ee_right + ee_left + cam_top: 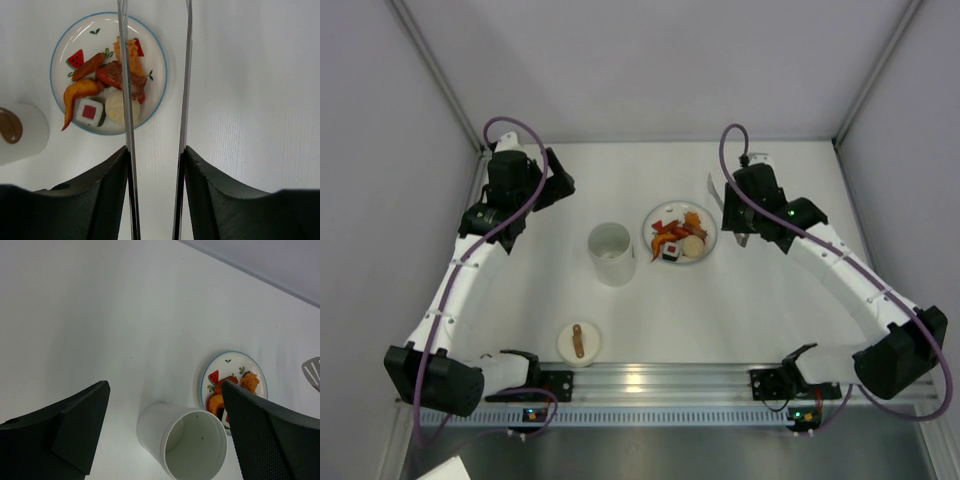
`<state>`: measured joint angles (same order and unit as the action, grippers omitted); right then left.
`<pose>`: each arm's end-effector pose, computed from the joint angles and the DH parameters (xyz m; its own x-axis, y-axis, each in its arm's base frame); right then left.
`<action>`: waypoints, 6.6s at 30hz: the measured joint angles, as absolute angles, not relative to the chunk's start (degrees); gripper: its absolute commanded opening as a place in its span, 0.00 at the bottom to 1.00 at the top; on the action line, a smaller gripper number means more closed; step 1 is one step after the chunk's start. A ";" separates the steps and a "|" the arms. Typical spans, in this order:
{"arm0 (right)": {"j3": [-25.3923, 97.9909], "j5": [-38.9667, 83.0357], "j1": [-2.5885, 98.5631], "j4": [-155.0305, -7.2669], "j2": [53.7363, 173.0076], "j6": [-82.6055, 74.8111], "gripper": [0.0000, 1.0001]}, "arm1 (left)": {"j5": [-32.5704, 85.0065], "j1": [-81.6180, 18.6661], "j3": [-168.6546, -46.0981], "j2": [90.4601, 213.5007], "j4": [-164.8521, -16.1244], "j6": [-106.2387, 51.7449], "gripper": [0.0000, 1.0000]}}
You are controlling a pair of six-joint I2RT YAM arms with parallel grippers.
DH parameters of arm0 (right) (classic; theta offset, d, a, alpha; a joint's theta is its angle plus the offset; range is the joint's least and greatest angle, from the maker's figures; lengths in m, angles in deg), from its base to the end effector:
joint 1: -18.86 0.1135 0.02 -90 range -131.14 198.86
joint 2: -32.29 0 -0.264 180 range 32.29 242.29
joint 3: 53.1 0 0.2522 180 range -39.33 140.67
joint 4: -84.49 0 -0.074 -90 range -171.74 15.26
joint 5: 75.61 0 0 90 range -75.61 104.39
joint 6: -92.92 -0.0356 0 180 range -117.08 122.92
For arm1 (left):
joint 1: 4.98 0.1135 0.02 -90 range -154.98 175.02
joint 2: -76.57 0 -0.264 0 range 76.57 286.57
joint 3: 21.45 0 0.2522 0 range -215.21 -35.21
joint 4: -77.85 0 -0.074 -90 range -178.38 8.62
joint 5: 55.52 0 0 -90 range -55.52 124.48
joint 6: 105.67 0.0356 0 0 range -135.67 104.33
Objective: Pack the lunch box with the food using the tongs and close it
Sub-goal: Pick up the clamp at the center of the board, then pick up the fake food from the plate, then place the fake food in the packing box, then pick up the fake food from the plate.
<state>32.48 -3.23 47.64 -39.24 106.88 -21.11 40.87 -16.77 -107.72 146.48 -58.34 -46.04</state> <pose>0.2448 0.1222 0.3394 -0.6796 0.0695 -0.7302 0.0050 0.9959 0.0901 0.2635 -0.0510 0.3821 -0.4431 -0.4208 -0.7916 -0.1364 0.9044 -0.4044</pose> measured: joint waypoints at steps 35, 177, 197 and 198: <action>20.87 3.08 62.63 -26.92 95.84 -27.78 0.44 | 40.28 -16.77 -107.72 146.48 -58.34 -46.23 0.99; 25.53 -4.09 71.59 -35.88 111.51 -27.58 0.31 | 39.43 -16.77 -106.97 147.36 -58.34 -47.02 0.99; 39.75 -6.51 71.55 -27.44 105.76 -25.22 0.24 | 39.41 -16.77 -106.97 147.36 -58.34 -47.04 0.99; 40.96 -5.99 71.55 -27.27 105.76 -25.00 0.24 | 39.41 -16.77 -106.97 147.38 -58.34 -47.04 0.99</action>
<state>40.96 -5.99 71.55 -27.27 105.76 -25.00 39.41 -16.77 -106.97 147.38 -58.34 -47.04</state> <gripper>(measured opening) 0.356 0.991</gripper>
